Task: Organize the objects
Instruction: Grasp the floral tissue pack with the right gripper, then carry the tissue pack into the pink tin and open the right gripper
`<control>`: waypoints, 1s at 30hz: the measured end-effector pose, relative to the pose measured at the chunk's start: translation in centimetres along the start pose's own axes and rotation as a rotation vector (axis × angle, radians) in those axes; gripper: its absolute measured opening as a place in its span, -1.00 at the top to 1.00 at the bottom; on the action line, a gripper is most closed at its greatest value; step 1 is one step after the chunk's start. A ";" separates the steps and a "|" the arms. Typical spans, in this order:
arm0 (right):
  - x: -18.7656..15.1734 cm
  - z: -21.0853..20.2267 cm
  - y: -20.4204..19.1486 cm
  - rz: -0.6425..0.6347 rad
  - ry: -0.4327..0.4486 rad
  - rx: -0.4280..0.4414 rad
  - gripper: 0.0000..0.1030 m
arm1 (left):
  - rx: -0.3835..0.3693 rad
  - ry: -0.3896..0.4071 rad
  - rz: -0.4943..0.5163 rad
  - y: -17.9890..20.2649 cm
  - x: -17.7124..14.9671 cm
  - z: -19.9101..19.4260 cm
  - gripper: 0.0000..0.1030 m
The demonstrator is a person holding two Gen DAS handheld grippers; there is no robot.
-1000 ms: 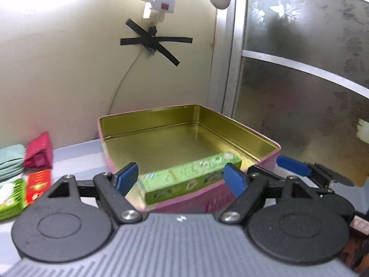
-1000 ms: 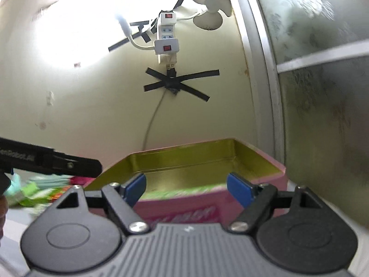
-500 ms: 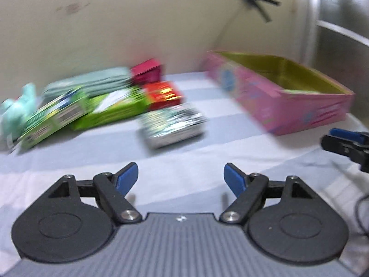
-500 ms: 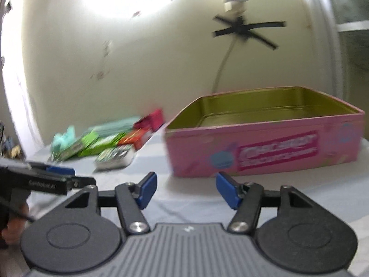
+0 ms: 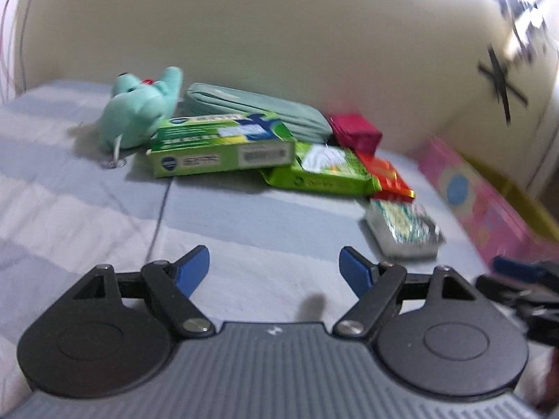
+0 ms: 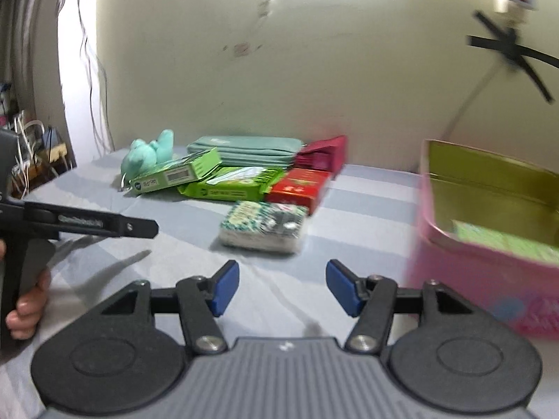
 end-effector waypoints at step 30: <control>-4.6 -2.1 -0.9 0.049 -0.092 -0.033 -0.68 | -0.082 -0.024 0.011 1.2 0.2 0.1 -0.67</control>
Point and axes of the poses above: each gripper's, at about its wrist camera, not at the fingertips, and z roughly the way its jaws point, y to its right, x to its top, the point moved 9 cm from there along z, roughly the way its jaws point, and after that the axes turned 1 degree about -z, right-handed, at the moved point
